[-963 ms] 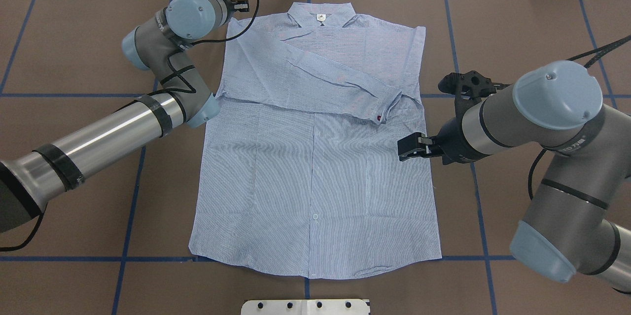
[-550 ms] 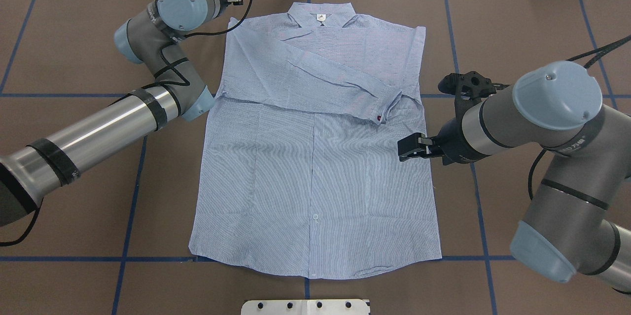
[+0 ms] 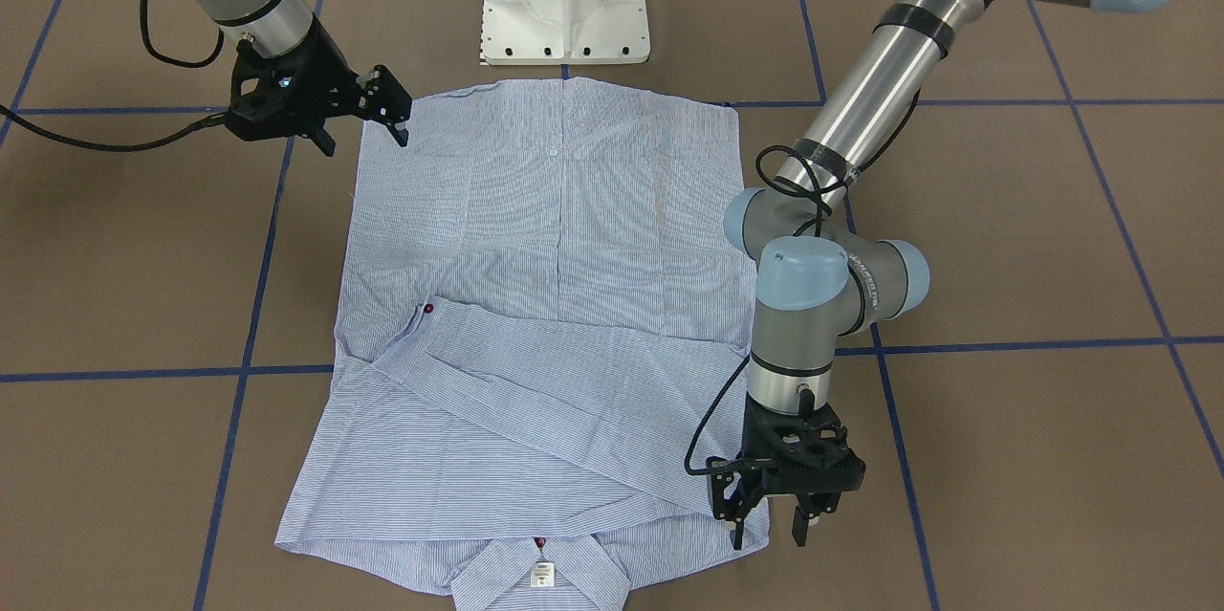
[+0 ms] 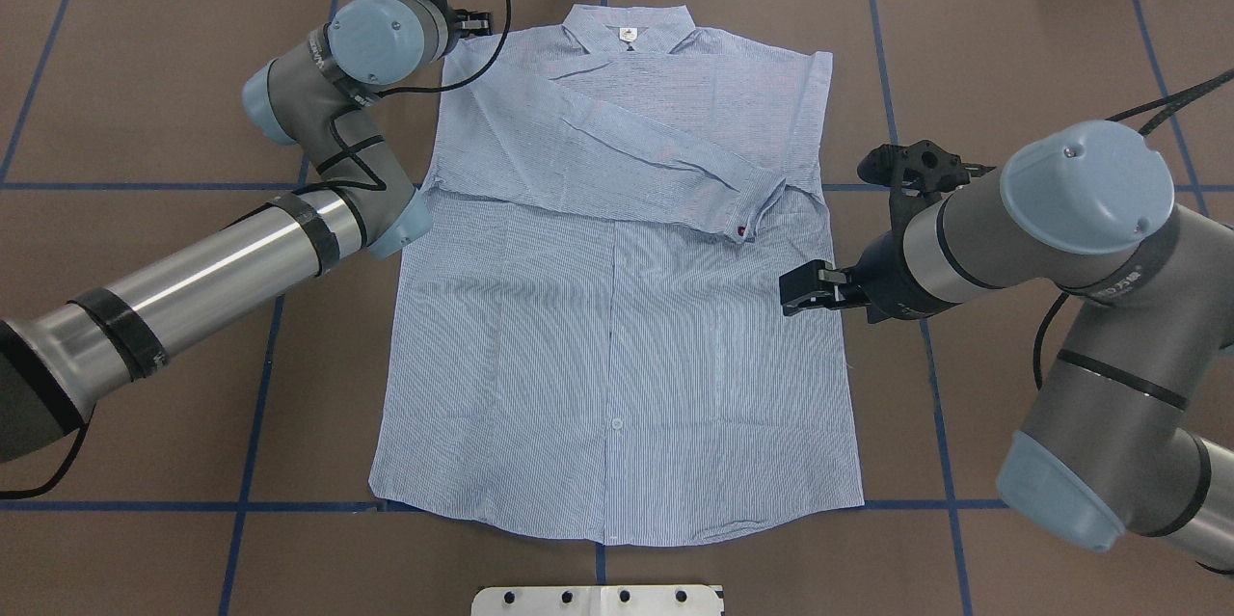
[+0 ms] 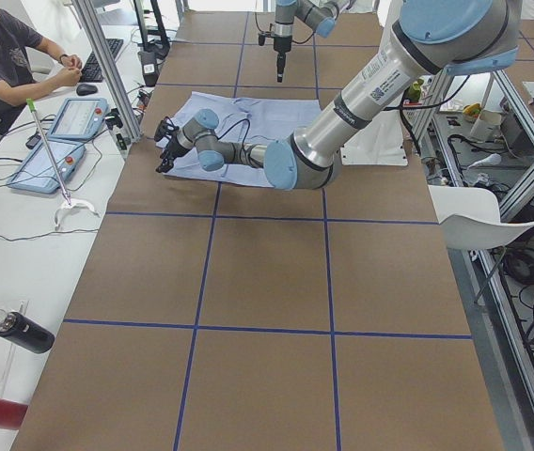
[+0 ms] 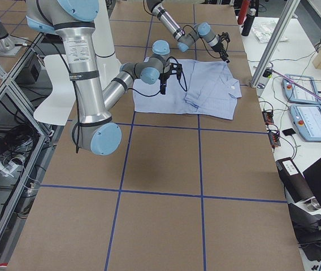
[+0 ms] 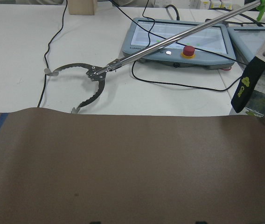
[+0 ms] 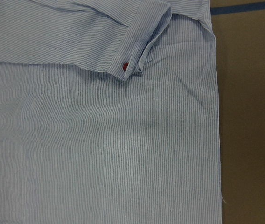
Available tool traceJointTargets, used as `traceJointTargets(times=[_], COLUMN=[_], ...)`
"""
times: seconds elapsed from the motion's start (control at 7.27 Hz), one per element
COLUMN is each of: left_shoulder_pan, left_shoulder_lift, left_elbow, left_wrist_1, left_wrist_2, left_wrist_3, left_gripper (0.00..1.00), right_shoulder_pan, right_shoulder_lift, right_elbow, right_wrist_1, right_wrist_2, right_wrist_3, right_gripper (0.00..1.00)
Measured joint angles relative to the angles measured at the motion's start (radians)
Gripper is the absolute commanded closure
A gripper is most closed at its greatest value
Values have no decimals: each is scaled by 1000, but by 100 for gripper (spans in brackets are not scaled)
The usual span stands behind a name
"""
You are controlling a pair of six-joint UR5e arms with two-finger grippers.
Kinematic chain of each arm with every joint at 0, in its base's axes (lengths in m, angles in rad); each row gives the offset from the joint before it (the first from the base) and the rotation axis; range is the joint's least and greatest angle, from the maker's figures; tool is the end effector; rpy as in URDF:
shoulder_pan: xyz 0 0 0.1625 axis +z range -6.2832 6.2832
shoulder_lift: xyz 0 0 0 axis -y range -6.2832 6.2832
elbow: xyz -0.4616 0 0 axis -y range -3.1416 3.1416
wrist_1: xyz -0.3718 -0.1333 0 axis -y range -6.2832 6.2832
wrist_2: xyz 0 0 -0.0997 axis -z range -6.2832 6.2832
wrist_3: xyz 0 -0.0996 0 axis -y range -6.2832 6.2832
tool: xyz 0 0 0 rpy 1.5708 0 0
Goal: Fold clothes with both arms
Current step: 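Hold the right gripper on the shirt side while the left arm draws back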
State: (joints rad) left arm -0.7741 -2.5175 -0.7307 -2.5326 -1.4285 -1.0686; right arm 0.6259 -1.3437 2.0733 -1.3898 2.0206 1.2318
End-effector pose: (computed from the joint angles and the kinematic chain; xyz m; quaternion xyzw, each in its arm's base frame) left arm 0.5252 -0.7197 0.3528 0.3517 0.3715 -0.1522 0.8457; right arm -0.3631 -0.3735 0.3407 0.0214 -0.4727 0.0281 0.8805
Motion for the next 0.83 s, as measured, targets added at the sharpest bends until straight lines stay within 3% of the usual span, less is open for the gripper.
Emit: traceJointTargets(times=[0.14,0.41,0.83], left_shoulder_pan=[7,12,-2], left_shoulder_lift=[0,0,4], left_elbow=[2,7,6], left_wrist_1=[0,0,0], left_wrist_2=[-1,-2,-3], left_wrist_3=[0,-1,-1], left_gripper=[62,100,100], right_shoulder_pan=[0,0,0], right_shoulder_lift=[0,0,0], right_elbow=[-1,-1,-1], right_wrist_1=[0,0,0], right_wrist_2=[1,1,3], right_wrist_3=[0,0,-1], right_gripper=[0,0,0])
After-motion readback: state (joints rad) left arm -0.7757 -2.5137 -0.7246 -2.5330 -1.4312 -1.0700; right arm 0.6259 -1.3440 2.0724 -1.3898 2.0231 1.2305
